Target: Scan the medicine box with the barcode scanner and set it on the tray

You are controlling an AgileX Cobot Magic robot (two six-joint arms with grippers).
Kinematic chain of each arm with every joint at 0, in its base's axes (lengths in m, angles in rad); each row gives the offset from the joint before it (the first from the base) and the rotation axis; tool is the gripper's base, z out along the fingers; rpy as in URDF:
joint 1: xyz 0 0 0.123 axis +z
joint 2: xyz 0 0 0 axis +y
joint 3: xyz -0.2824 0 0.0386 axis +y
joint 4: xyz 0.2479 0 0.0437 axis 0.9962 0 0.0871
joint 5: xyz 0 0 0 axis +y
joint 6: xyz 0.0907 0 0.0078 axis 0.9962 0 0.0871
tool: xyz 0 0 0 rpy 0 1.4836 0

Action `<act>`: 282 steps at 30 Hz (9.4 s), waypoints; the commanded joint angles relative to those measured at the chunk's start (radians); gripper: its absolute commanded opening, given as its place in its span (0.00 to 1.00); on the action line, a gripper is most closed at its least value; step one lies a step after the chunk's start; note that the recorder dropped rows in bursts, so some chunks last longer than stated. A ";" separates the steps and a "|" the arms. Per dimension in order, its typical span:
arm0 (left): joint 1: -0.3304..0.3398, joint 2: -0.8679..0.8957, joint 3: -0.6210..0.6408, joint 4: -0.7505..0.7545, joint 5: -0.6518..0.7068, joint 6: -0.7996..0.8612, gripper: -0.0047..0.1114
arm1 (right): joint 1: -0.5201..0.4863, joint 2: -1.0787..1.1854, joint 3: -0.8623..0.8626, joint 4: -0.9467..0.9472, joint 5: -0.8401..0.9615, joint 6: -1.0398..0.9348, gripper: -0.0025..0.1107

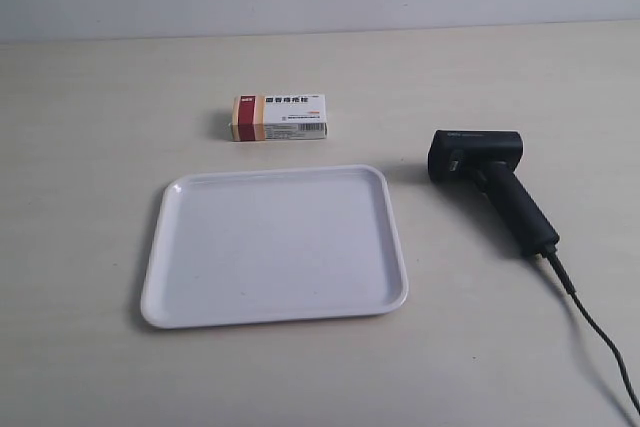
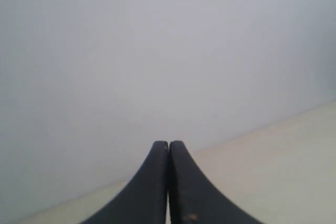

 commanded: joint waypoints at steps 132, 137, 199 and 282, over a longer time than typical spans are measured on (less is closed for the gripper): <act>-0.405 1.640 -0.855 -0.817 0.994 2.258 0.06 | 0.350 1.475 -0.713 -0.377 0.362 -0.124 0.02; -0.405 1.687 -0.855 -0.824 0.931 2.258 0.06 | 0.350 1.444 -0.722 -0.373 0.405 -0.124 0.02; -0.409 1.397 -0.857 -1.007 1.107 1.926 0.03 | 0.350 1.104 -0.728 -0.272 0.363 -0.039 0.17; -0.083 -0.103 0.098 0.274 0.593 0.116 0.09 | 0.350 0.263 -0.282 -0.233 0.120 0.008 0.02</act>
